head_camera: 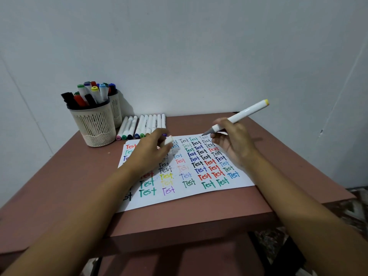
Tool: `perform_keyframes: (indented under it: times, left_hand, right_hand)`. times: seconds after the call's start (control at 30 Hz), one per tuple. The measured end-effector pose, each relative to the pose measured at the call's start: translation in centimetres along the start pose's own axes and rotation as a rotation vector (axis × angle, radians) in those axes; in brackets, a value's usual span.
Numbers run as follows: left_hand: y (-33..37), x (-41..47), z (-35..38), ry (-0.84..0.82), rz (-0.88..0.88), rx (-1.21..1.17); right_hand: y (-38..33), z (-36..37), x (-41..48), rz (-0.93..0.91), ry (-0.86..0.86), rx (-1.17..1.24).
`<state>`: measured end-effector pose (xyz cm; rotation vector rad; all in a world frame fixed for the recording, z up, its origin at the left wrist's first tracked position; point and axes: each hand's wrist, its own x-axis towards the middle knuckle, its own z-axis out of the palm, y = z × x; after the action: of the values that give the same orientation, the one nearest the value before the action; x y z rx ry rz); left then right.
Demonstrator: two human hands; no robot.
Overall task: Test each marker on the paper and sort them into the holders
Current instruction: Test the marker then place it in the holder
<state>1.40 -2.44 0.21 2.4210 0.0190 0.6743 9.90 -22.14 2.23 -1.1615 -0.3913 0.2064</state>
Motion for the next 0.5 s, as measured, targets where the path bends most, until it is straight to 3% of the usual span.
perform_keyframes:
  times: [0.17, 0.5]
  left_hand:
    - [0.5, 0.1, 0.2, -0.043, 0.045, -0.002]
    - [0.5, -0.1, 0.5, -0.031, 0.146, -0.023]
  right_hand:
    - [0.8, 0.7, -0.2, 0.056, -0.184, -0.069]
    - [1.7, 1.2, 0.0, 0.049, -0.269, -0.096]
